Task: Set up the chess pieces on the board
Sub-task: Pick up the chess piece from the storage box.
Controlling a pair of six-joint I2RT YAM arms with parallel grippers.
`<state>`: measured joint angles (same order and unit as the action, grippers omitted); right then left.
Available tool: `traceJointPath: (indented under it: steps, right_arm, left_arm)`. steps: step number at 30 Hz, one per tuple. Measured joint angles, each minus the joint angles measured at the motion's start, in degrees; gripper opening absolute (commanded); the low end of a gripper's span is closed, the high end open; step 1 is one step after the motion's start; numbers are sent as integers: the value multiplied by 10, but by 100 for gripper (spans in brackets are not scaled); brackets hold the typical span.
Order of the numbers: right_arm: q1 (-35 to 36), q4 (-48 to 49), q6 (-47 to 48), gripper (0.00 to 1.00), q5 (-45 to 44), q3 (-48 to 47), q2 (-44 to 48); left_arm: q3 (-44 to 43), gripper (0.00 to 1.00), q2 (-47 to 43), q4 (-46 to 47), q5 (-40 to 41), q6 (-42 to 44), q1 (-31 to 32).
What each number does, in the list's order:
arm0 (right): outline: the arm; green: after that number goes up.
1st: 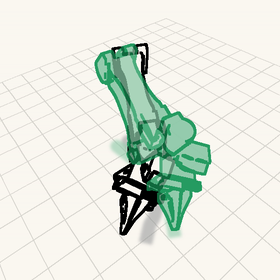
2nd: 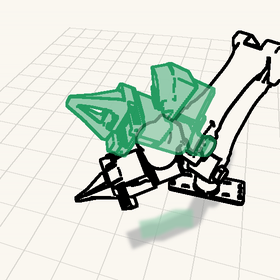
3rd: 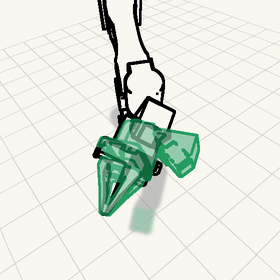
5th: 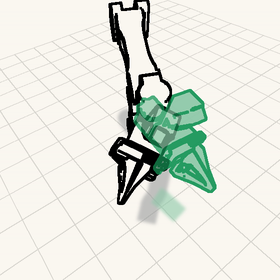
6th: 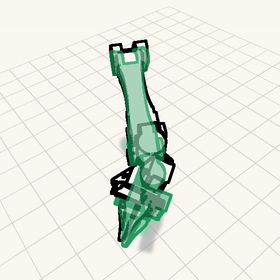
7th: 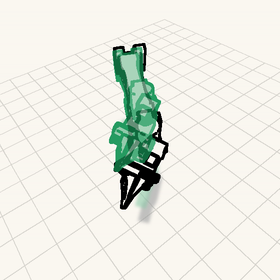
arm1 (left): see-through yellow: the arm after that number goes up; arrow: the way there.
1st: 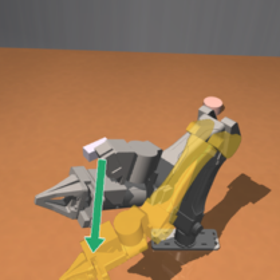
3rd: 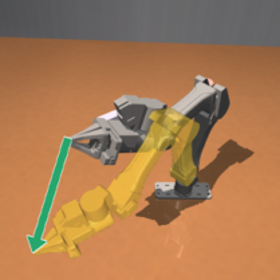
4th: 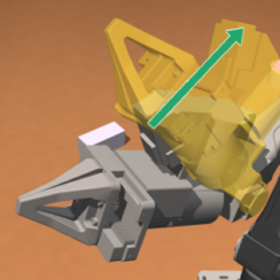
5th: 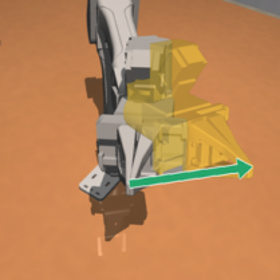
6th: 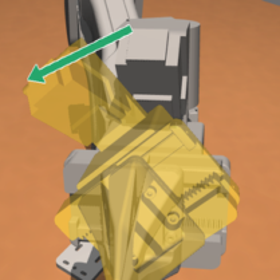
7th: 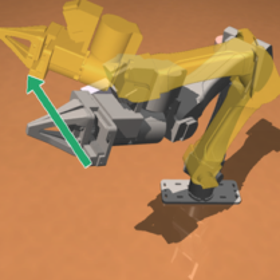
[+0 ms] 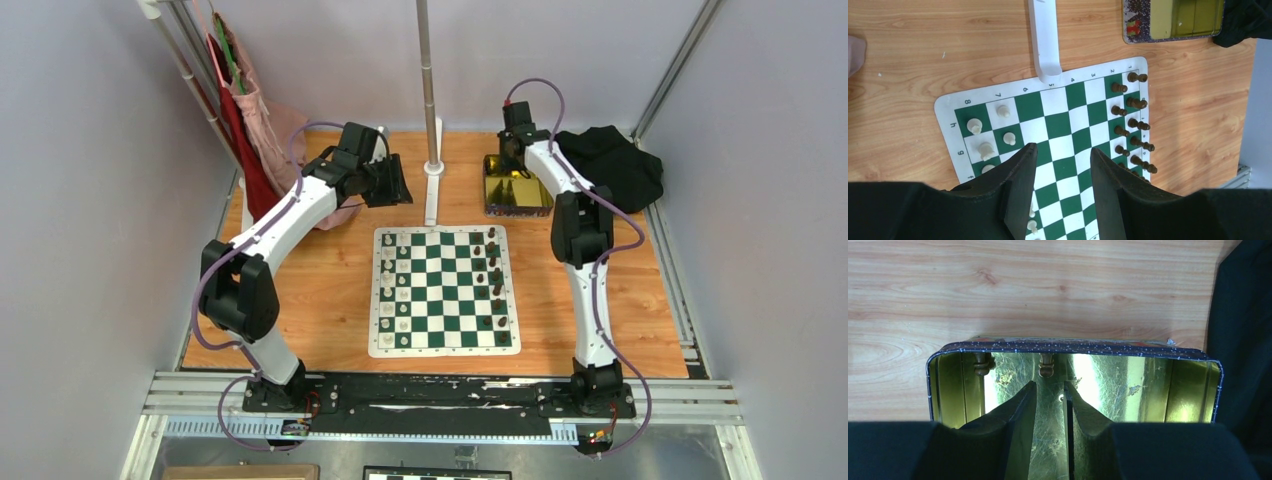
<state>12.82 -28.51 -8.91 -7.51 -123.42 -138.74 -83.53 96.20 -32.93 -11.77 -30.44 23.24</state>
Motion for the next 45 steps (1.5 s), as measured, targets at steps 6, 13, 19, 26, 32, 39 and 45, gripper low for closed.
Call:
traceJointPath:
  steps: [6,13,19,26,32,39,45]
  right_arm:
    - [0,-1,3,31,0,-26,-14]
    - [0,-3,5,31,0,-47,-29]
    - [0,-6,5,30,0,-57,-41]
    - [0,-9,5,29,3,-71,-56]
    - [0,-10,4,24,4,-75,-65]
    - [-1,-12,5,6,4,-76,-65]
    - [-1,-13,7,0,3,-76,-65]
  left_arm:
    - [0,49,10,9,-5,0,-3]
    - [0,49,28,11,-11,0,-5]
    - [-2,49,37,12,-16,0,-10]
    - [-4,49,49,16,-24,0,-17]
    - [-4,49,58,23,-31,0,-19]
    - [-4,49,60,33,-36,0,-23]
    - [-4,49,60,34,-38,0,-23]
